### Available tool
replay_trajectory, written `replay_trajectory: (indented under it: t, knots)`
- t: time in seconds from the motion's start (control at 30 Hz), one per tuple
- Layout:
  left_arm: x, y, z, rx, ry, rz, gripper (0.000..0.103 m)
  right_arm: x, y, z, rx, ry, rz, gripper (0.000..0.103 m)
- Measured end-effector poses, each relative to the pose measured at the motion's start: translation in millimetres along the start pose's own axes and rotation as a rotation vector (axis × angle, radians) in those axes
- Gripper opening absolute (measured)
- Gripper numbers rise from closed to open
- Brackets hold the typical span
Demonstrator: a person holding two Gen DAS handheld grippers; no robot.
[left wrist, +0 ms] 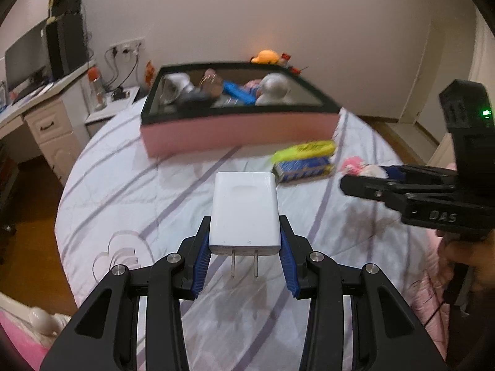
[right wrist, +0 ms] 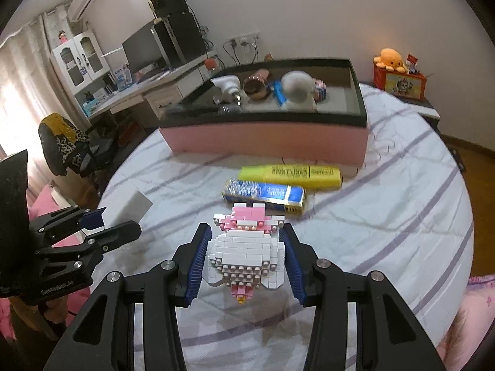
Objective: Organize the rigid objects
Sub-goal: 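Carry the white charger and white block figure over the pink box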
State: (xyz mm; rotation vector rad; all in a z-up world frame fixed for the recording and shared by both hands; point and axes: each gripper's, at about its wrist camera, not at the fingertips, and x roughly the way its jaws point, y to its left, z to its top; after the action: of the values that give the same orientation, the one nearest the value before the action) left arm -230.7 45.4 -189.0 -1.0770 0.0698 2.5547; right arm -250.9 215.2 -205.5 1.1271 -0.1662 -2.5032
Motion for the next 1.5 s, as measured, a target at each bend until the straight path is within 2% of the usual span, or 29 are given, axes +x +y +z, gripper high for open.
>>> replay_trajectory:
  t: [0.27,0.43,0.73,0.9,1.03,1.1,1.17,1.3,1.5]
  knots:
    - [-12,-12,43,0.081,-0.072,0.007,0.04,-8,3,30,-0.035,-0.044,0.017,0.047]
    - [-4,-16,73,0.131,-0.087,-0.027,0.04,-7,-3,52,-0.065,-0.061,0.001,0.047]
    - [50,-2,127,0.158,-0.016,-0.039,0.041,15,-32,105,-0.093,-0.061,-0.067,0.047]
    - [85,10,152,0.155,0.037,-0.031,0.041,41,-51,129,-0.107,-0.034,-0.164,0.047]
    - [111,18,160,0.164,0.084,0.006,0.041,69,-63,144,-0.143,0.013,-0.246,0.047]
    - [122,23,161,0.158,0.102,0.006,0.041,77,-65,148,-0.161,0.023,-0.264,0.047]
    - [131,26,162,0.151,0.12,0.007,0.041,87,-64,149,-0.198,0.039,-0.317,0.047]
    - [145,28,164,0.15,0.142,0.009,0.041,104,-63,151,-0.24,0.068,-0.341,0.047]
    - [160,32,166,0.123,0.185,0.017,0.041,119,-60,153,-0.245,0.109,-0.309,0.047]
